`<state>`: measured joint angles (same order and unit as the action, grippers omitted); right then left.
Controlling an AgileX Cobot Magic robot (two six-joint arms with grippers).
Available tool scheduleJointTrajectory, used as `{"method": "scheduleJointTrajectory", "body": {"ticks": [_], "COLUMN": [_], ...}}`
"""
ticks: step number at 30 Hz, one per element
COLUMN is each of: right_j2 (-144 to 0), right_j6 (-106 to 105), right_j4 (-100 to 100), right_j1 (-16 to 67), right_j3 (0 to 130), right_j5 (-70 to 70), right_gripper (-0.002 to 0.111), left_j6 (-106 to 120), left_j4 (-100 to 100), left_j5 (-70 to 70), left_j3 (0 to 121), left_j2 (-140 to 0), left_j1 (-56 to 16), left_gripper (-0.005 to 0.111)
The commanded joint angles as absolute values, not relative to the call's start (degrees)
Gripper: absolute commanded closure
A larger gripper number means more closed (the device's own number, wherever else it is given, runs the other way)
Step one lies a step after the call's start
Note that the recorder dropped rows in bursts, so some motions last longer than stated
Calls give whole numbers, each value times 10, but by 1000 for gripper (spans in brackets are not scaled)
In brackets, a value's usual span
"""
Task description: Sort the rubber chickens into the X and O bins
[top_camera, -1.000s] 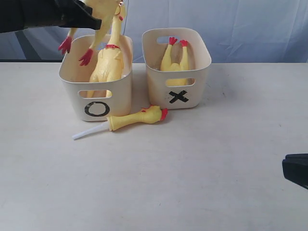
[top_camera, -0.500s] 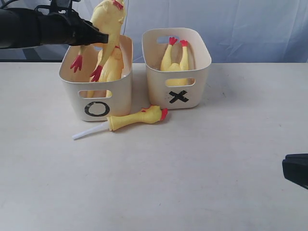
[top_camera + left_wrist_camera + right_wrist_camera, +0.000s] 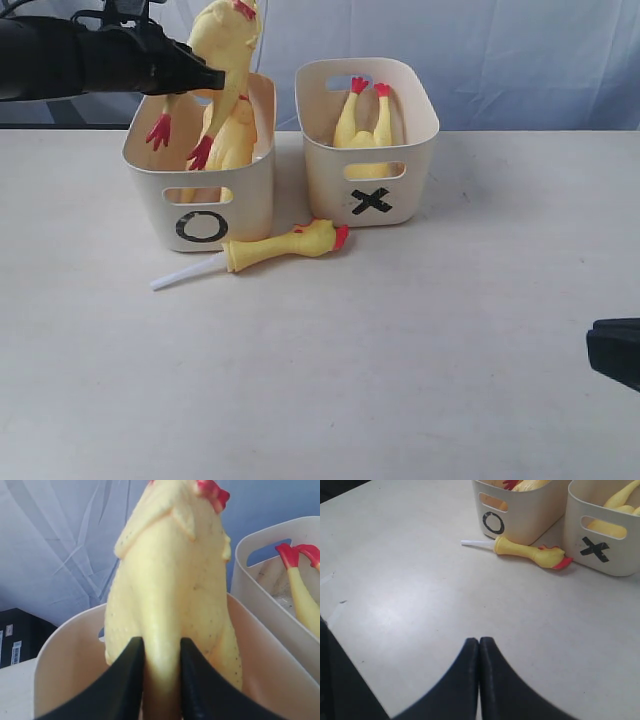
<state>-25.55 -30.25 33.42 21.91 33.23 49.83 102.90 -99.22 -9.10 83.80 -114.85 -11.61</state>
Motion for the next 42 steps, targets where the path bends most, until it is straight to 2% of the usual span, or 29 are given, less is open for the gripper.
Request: {"method": "scheduleJointTrajectory", "body": {"ticks": [1,6,18,33,37,42], "right_j2": [-253,-253,-253,-253,-253,-253], "right_j6": [-294,-294,-294,-294,-294,-295], "right_j4": [343,355,355,355,355,357], "right_j1": [217,217,217,217,217,217], "right_j3": [330,330,330,330,330,330], "right_j5": [424,417,417,417,417,417], "right_gripper": [109,109,109,109,109,109], "left_j6": [1026,1008,828,874,759,496], "left_j4": [-997,-979,-797,-770,-642,-390], "left_j5": [-109,-122,-127,-121,-115,-94], "left_j3": [837,837,837,837,837,837], "left_j2": [-1139,-1139,-1134,-1100,-1084,-1071], "left_j1": [-115,-115,-115,-115,-115,-115], "left_gripper": [107,107,107,107,107,107]}}
